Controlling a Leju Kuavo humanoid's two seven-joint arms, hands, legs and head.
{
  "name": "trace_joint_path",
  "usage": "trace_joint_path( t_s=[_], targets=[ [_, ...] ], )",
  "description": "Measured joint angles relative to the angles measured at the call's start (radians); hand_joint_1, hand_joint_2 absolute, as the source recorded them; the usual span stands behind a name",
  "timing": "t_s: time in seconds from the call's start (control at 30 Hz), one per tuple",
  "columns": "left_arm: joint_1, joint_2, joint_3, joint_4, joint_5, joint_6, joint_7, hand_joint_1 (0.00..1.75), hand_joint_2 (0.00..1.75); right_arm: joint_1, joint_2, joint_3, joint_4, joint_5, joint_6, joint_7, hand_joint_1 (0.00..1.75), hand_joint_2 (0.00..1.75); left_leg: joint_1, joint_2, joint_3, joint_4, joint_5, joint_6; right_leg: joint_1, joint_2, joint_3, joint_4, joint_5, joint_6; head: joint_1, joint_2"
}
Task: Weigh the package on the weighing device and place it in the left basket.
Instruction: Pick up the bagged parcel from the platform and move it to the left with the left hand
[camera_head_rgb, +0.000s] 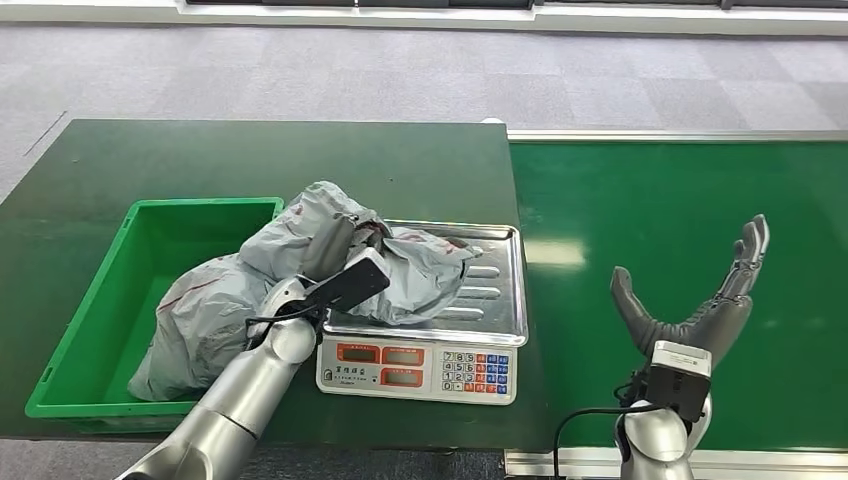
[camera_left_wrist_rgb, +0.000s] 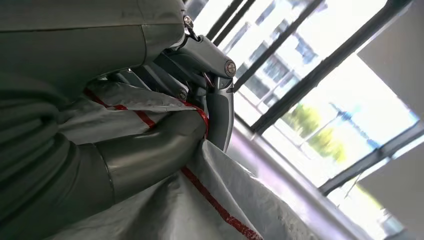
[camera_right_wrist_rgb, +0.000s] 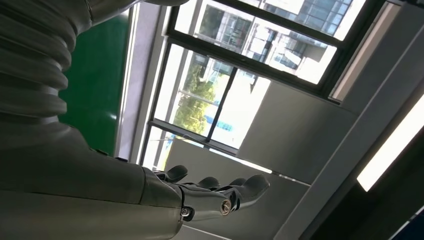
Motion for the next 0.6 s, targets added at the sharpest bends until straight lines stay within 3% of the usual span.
trace_joint_path(
  t_s=[0.27, 0.43, 0.47, 0.53, 0.6],
  targets=[
    [0.19, 0.104, 0.116, -0.509, 0.068, 0.107, -0.027, 1.75, 1.75, 0.08, 0.003, -0.058, -0.066, 0.006, 0.008, -0.018, 0.0, 1.75, 0.0, 0.0, -0.001, -0.001, -0.001, -0.001, 0.0, 0.0, -0.001, 0.0, -0.003, -0.001, 0.0, 0.0],
    [0.284, 0.135, 0.207, -0.658, 0.005, 0.164, -0.003, 1.75, 1.75, 0.112, 0.007, -0.084, -0.096, 0.015, 0.019, -0.018, 0.0, 1.75, 0.0, 0.0, -0.001, -0.001, -0.001, -0.001, 0.0, 0.0, -0.001, 0.0, -0.003, -0.001, 0.0, 0.0],
    [0.3, 0.137, 0.226, -0.676, -0.013, 0.181, 0.006, 1.68, 1.75, 0.116, 0.009, -0.087, -0.101, 0.018, 0.021, -0.017, 0.0, 1.75, 0.0, 0.0, -0.001, -0.001, -0.001, -0.001, 0.0, 0.0, -0.001, 0.0, -0.003, -0.001, 0.0, 0.0],
    [0.335, 0.139, 0.265, -0.704, -0.066, 0.217, 0.032, 0.99, 1.75, 0.126, 0.013, -0.093, -0.108, 0.023, 0.025, -0.016, 0.0, 1.75, 0.0, 0.0, 0.0, -0.001, -0.001, -0.001, 0.0, 0.0, 0.0, 0.0, -0.003, -0.001, 0.0, 0.0],
    [0.373, 0.139, 0.304, -0.721, -0.132, 0.239, 0.066, 0.19, 1.75, 0.134, 0.016, -0.098, -0.113, 0.026, 0.029, -0.015, 0.0, 1.75, 0.0, 0.0, 0.0, -0.001, -0.001, -0.001, 0.0, 0.0, 0.0, 0.0, -0.003, -0.001, 0.0, 0.0]
  ],
)
